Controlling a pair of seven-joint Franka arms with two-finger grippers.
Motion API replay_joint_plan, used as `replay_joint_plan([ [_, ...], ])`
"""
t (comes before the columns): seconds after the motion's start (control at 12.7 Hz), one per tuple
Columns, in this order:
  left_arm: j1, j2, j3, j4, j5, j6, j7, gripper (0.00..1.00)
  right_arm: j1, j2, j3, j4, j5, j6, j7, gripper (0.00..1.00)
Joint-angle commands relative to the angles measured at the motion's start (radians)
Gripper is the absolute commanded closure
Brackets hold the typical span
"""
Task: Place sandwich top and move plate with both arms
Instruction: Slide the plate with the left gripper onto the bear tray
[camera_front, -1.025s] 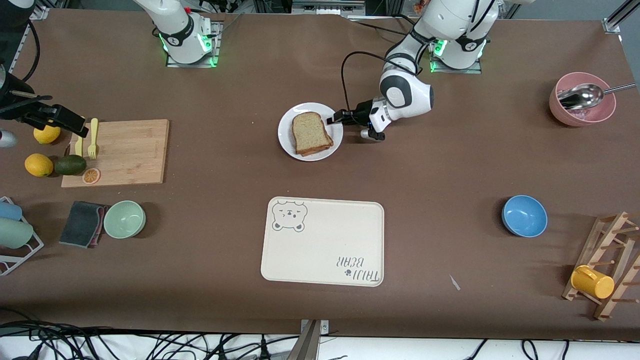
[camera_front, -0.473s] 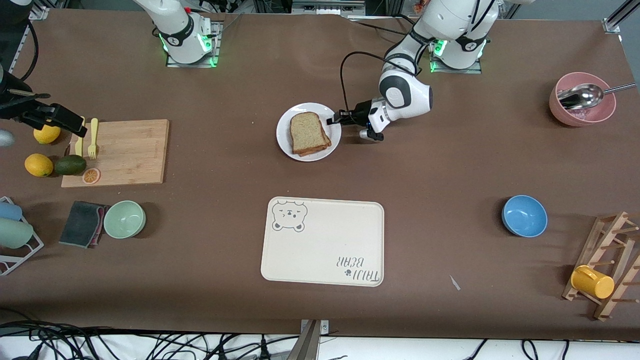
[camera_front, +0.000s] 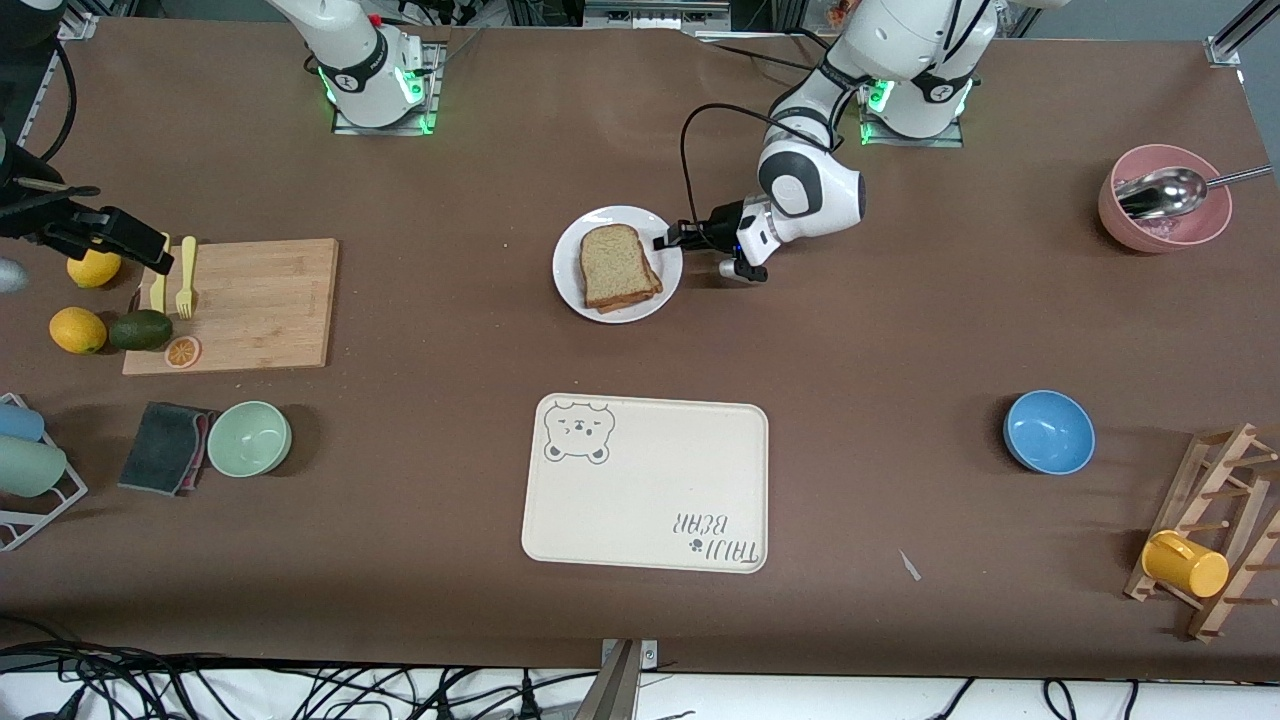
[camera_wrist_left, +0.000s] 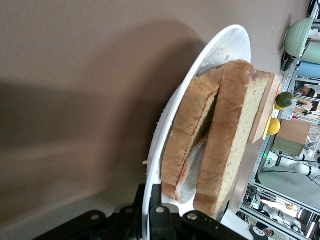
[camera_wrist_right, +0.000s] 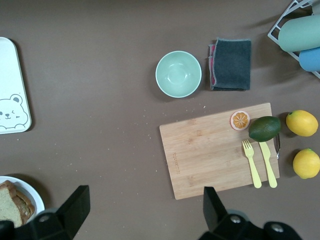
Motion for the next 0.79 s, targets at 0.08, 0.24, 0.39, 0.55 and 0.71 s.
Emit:
replay_joint_plan([
  [0.08,-0.003,0.005,0.009,0.069,-0.108,0.027,-0.007,1.00,-0.015,0.002,0.012,0.022,0.017,-0.013,-0.015,0.00],
  [0.24,0.006,0.004,0.009,0.089,-0.111,0.027,-0.013,1.00,-0.015,0.004,0.012,0.022,0.017,-0.013,-0.015,0.00],
  [0.39,0.020,-0.012,0.009,0.112,-0.111,0.027,-0.050,1.00,-0.015,0.004,0.012,0.022,0.017,-0.013,-0.015,0.00],
  [0.55,0.044,-0.016,0.009,0.150,-0.111,0.027,-0.062,1.00,-0.015,0.004,0.012,0.024,0.017,-0.013,-0.015,0.00],
  [0.71,0.058,0.005,0.034,0.196,-0.099,0.027,-0.061,1.00,-0.015,0.004,0.012,0.024,0.019,-0.013,-0.015,0.00],
])
